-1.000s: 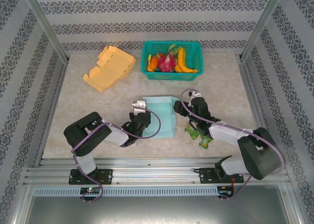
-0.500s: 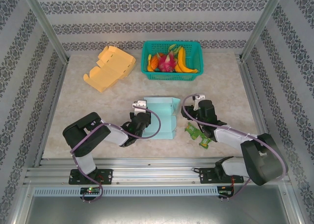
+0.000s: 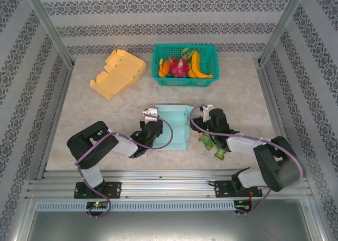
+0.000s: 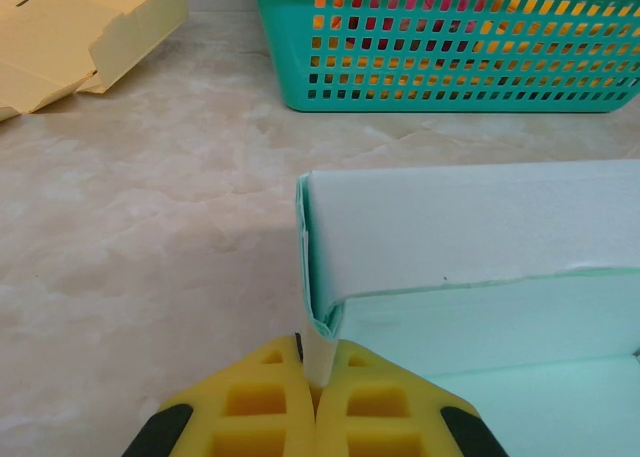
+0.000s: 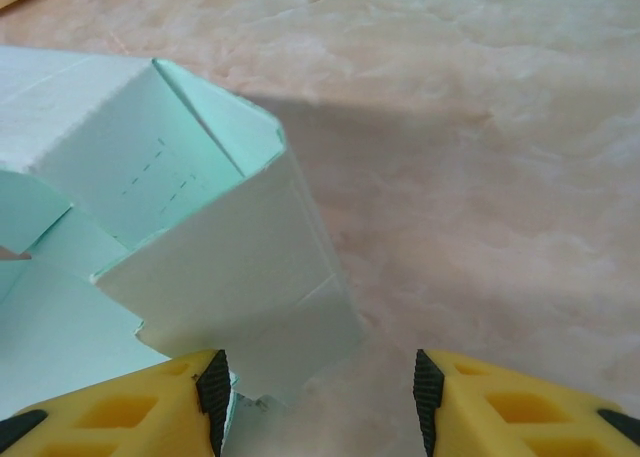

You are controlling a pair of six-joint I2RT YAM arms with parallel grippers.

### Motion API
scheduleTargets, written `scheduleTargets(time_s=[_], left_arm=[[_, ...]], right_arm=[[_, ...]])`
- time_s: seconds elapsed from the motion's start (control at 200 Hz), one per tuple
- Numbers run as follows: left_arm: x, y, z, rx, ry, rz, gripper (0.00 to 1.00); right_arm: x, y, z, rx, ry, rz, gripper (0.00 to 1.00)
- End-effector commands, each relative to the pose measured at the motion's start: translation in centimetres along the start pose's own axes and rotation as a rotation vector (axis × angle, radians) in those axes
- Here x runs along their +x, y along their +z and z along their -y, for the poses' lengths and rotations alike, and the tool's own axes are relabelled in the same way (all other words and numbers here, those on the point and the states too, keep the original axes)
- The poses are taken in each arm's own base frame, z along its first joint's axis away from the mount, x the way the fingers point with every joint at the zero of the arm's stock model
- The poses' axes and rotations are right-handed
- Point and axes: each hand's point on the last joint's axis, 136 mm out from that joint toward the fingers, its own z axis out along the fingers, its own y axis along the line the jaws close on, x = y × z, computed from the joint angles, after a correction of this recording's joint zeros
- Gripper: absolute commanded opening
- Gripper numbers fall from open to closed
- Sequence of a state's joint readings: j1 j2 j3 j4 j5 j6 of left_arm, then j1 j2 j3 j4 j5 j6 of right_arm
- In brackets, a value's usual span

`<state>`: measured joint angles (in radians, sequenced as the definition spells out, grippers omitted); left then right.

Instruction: Fold the paper box

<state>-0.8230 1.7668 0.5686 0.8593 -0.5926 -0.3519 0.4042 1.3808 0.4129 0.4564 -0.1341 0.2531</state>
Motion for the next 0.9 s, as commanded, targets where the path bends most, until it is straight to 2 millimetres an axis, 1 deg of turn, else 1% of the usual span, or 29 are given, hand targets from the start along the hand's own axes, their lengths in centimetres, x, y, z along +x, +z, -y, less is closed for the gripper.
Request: scheduleTargets(time_s=[0.0,0.17,0.335,0.53,0.555,0.679,0.724,0.894], left_arm=[[1.7,-0.5,0.3,0.032,0.038,-0.059,0.0],[1.5,-0.5,0.6,0.043,0.036,-0.056,0.0],[1.5,-0.5,0.7,0.048,0.04,-0.057,0.0],[1.4,-0.3,0.4,0.022,0.039,-0.055,0.0],[1.5,-0.3,0.3,0.017,0.038,-0.055,0.0],[1.3,-0.2,0.3,0.013,0.035,-0.054,0.0],[1.3,-0.2,0.3,0.012,0.035,-0.055,0.0],[1.4,-0.2,0.1,-0.004,0.031,-0.061,0.0]], right_arm=[[-1.7,0.6,-1.3,-0.051,-0.031,0.042,0.52],[-2.1,0.9,-1.7,-0.067,-0.033,0.055,0.5],[-2.6,1.0,-1.8,-0.068,-0.035,0.076,0.45],[-2.1,0.9,-2.9,-0.137,-0.051,0.09,0.44],[-2.0,0.9,-3.0,-0.145,-0.055,0.091,0.42],[-1.7,0.9,-3.3,-0.153,-0.06,0.088,0.42],[-1.5,1.0,-3.4,-0.156,-0.06,0.082,0.4],[-0.9,1.0,-4.0,-0.178,-0.069,0.077,0.4]])
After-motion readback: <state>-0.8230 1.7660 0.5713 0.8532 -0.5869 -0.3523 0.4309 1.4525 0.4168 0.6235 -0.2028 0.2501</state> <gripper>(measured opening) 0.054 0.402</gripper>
